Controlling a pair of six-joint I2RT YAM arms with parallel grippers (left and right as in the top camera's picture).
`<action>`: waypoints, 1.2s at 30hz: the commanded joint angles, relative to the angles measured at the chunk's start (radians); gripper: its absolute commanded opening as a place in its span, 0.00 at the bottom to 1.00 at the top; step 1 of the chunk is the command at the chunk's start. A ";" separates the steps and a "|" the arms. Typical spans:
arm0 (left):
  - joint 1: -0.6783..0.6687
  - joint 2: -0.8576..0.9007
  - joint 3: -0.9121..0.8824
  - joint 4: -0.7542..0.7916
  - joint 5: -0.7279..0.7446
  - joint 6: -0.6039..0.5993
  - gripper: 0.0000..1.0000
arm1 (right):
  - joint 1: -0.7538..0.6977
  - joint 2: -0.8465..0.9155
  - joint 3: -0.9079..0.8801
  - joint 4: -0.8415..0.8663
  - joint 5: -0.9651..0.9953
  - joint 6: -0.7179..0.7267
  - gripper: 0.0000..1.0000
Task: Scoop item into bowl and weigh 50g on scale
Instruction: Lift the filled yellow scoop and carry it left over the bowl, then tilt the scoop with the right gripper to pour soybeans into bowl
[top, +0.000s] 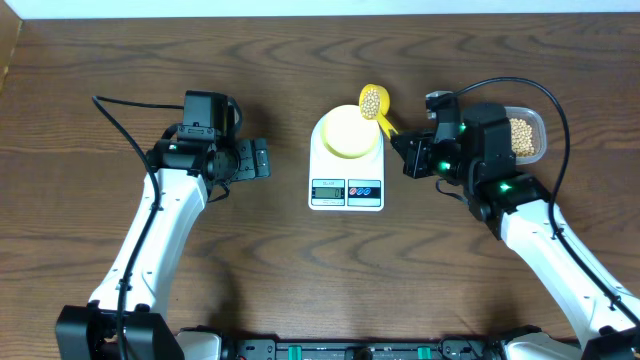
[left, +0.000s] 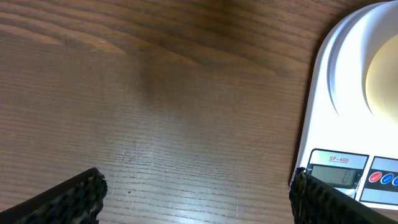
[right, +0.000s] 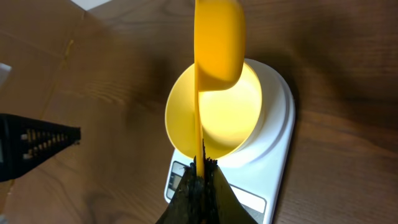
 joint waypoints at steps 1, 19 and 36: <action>0.002 -0.002 0.016 -0.001 -0.013 0.010 0.97 | 0.021 0.015 -0.002 0.008 0.043 -0.055 0.01; 0.002 -0.002 0.016 -0.001 -0.013 0.010 0.97 | 0.103 0.048 -0.002 0.015 0.193 -0.350 0.01; 0.002 -0.002 0.016 -0.001 -0.013 0.010 0.97 | 0.144 0.048 0.000 0.031 0.308 -0.678 0.01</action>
